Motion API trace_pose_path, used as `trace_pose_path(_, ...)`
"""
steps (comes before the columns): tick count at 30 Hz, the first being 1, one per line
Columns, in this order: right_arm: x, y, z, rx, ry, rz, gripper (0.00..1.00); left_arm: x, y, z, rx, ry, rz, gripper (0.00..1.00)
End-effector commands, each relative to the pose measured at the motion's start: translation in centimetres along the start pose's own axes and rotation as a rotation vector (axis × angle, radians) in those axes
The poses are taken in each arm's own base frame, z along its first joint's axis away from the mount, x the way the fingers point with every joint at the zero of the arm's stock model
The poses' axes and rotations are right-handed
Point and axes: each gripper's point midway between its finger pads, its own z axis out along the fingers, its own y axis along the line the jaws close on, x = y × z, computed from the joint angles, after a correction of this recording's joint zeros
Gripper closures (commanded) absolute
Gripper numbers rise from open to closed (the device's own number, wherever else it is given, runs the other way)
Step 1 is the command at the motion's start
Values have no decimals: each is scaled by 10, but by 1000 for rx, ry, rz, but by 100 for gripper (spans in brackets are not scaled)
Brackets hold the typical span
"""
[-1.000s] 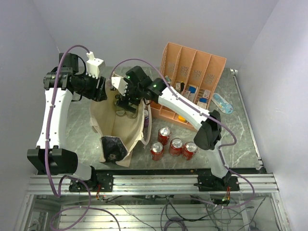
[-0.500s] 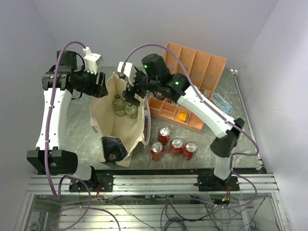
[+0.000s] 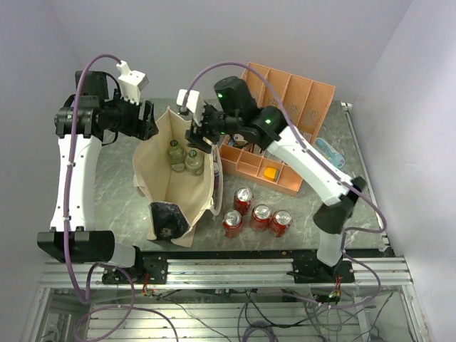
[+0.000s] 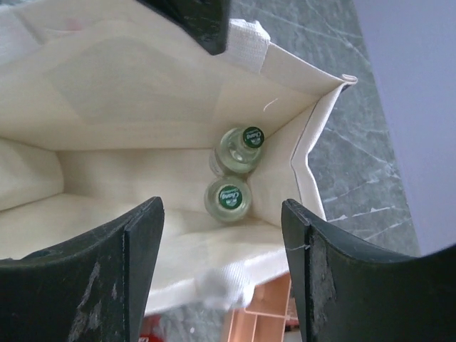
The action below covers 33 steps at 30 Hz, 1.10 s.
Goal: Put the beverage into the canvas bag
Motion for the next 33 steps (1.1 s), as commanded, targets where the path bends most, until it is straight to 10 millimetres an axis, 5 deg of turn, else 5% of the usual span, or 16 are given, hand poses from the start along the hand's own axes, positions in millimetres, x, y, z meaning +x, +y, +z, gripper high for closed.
trace_pose_path(1, 27, 1, 37, -67, 102, 5, 34, 1, -5, -10, -22, -22, -10, 20)
trace_pose_path(15, 101, 14, 94, -5, 402, -100, 42, 33, 4, -1, -63, 40, -101, 44)
trace_pose_path(33, 154, -3, 120, 85, 545, -163, 68, 33, 13, -4, -91, 21, -137, 67)
